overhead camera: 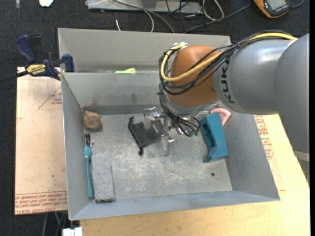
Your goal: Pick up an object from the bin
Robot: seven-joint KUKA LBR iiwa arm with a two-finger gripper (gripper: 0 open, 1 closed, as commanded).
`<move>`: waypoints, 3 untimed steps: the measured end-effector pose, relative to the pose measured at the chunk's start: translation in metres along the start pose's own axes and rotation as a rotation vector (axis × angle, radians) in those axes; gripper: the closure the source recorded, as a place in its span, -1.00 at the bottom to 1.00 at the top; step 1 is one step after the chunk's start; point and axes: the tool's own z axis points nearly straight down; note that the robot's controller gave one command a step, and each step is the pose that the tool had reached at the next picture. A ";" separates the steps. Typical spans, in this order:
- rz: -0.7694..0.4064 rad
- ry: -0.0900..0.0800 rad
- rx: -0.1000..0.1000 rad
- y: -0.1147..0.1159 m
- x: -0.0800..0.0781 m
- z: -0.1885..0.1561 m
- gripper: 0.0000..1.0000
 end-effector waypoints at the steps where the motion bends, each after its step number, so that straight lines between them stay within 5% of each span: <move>1: 0.035 -0.003 0.000 0.020 -0.003 0.009 -1.00; 2: 0.048 -0.002 0.000 0.015 0.006 0.033 -1.00; 3: -0.203 -0.006 0.000 -0.002 0.007 0.039 -1.00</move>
Offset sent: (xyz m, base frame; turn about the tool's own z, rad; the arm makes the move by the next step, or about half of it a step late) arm -0.0115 0.0104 -0.0341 0.0512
